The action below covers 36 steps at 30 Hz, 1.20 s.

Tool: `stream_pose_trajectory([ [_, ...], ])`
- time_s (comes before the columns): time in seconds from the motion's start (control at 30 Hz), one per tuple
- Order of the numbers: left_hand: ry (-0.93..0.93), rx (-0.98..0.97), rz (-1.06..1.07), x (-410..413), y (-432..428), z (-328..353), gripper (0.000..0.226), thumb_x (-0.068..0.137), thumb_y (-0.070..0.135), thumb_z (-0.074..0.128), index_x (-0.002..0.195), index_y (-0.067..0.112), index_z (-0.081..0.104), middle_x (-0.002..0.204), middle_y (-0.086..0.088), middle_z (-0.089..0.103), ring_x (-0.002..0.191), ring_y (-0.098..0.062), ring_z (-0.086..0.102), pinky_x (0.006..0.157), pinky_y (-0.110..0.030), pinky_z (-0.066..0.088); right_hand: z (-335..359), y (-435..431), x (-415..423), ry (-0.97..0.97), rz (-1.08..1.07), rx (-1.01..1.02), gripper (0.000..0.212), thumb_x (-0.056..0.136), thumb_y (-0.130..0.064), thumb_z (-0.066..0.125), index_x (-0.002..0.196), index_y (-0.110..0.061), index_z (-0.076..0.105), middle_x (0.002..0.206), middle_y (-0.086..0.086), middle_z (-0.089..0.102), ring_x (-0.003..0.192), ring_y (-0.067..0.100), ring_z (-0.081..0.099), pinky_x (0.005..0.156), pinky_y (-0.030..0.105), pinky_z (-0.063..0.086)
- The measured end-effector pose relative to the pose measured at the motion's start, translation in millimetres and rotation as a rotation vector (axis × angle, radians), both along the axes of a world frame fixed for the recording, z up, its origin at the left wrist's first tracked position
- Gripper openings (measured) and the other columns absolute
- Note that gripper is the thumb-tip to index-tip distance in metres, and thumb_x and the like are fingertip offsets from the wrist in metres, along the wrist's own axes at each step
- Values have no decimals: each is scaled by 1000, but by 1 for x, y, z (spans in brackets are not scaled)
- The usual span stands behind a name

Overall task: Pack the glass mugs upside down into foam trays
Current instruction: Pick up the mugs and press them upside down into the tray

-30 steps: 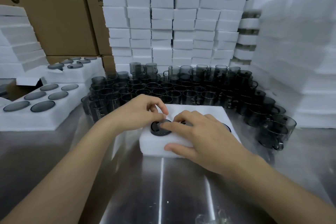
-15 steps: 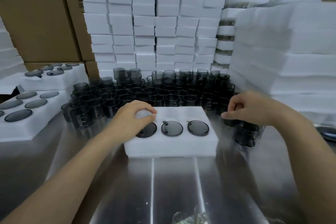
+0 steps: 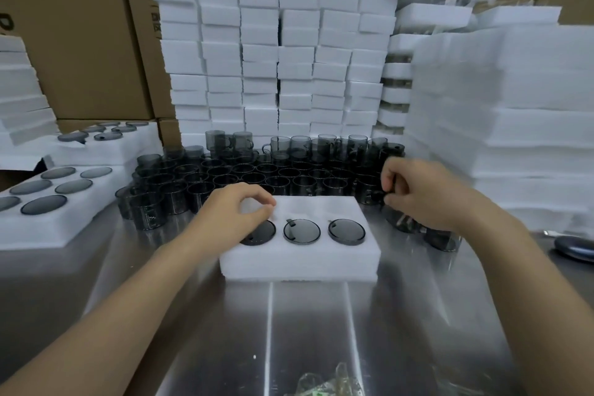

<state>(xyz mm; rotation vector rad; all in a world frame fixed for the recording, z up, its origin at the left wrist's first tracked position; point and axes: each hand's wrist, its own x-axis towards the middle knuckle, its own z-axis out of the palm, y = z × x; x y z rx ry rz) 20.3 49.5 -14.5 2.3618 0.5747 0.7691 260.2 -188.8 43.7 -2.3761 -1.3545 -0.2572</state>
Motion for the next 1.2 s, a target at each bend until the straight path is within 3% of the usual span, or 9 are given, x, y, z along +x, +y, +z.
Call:
stream_pose_trajectory([
  [0.13,-43,122,-24,0,-14,4,21,99,37,72,118,44,73,105,27,73,106,8,66,99,-36,55,3,12,-43,-121,247,421,23,100,-23,68,95,-37,51,87,-18,65,74,7,59,60,29,44],
  [0.27,-157,-28,-163,10,-40,8,78,84,66,73,153,61,36,116,24,72,101,-2,73,85,-29,55,-13,27,-84,-293,426,514,23,101,-17,68,100,-34,54,90,-15,61,78,11,59,62,35,52],
  [0.4,-373,-170,-210,16,-44,9,69,85,46,85,147,51,53,114,9,76,89,-15,76,73,-25,57,-34,43,-90,-490,451,503,31,94,-4,73,109,-27,59,99,-13,62,82,20,59,51,43,53],
  [0.53,-543,-274,-170,17,-49,11,59,83,9,92,127,35,62,109,3,79,83,-16,76,75,-24,59,-46,52,-87,-297,476,688,20,101,-20,69,116,-31,60,118,-18,57,95,9,64,58,33,59],
  [0.7,-636,-329,-184,17,-61,14,60,86,-4,85,124,32,57,113,5,79,92,-18,78,82,-28,62,-55,58,-94,9,507,873,32,100,-30,70,131,-32,61,122,-22,59,113,11,68,80,26,62],
  [0.83,-627,-345,-286,16,-68,18,53,93,10,81,130,35,54,120,4,78,105,-22,77,87,-43,63,-48,55,-94,73,497,939,40,100,-26,69,140,-25,61,131,-16,65,124,14,67,95,29,60],
  [1.0,-632,-257,-244,18,-71,18,51,84,19,85,122,31,54,114,5,78,99,-20,77,73,-34,60,-37,45,-96,131,527,945,63,86,-28,90,142,-20,60,135,-15,68,130,14,66,106,31,55],
  [1.13,-668,-242,-189,20,-73,13,68,65,33,95,117,29,52,103,4,73,91,-31,75,81,-62,62,-37,44,-102,144,580,844,71,82,-25,94,144,-22,59,137,-17,67,133,11,64,112,27,49],
  [1.2,-674,-229,-171,19,-73,13,73,62,37,95,120,32,52,102,2,70,90,-32,74,83,-64,61,-38,46,-105,124,582,807,69,83,-26,92,145,-23,59,137,-17,67,133,9,63,112,25,48],
])
